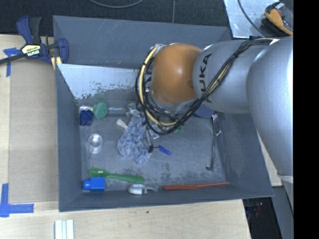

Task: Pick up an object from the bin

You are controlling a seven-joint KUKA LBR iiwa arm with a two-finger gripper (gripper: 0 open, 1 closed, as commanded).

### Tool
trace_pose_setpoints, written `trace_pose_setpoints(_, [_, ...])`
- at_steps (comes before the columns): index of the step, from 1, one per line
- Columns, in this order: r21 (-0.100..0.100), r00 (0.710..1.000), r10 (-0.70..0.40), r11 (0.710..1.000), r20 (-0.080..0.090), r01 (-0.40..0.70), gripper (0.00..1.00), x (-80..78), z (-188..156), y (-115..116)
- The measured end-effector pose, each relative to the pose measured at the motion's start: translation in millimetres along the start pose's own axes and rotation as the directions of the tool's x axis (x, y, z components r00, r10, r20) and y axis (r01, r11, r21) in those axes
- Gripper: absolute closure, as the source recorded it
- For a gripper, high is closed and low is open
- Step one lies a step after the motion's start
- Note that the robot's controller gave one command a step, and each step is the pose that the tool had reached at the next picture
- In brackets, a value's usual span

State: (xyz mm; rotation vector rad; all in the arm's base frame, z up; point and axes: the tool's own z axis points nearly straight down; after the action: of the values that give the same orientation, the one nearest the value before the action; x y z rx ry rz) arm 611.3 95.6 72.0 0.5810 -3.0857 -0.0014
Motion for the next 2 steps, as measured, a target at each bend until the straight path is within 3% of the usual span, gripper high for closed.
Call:
trace_pose_setpoints(1, [0.003, 0.993, -0.12, 0.993, 0.011, 0.12, 0.0, -3.7, 3.4, -0.2])
trace_pose_setpoints(2, [0.001, 1.0, -0.019, 1.0, 0.009, 0.019, 0.0, -3.0, 2.6, -2.6])
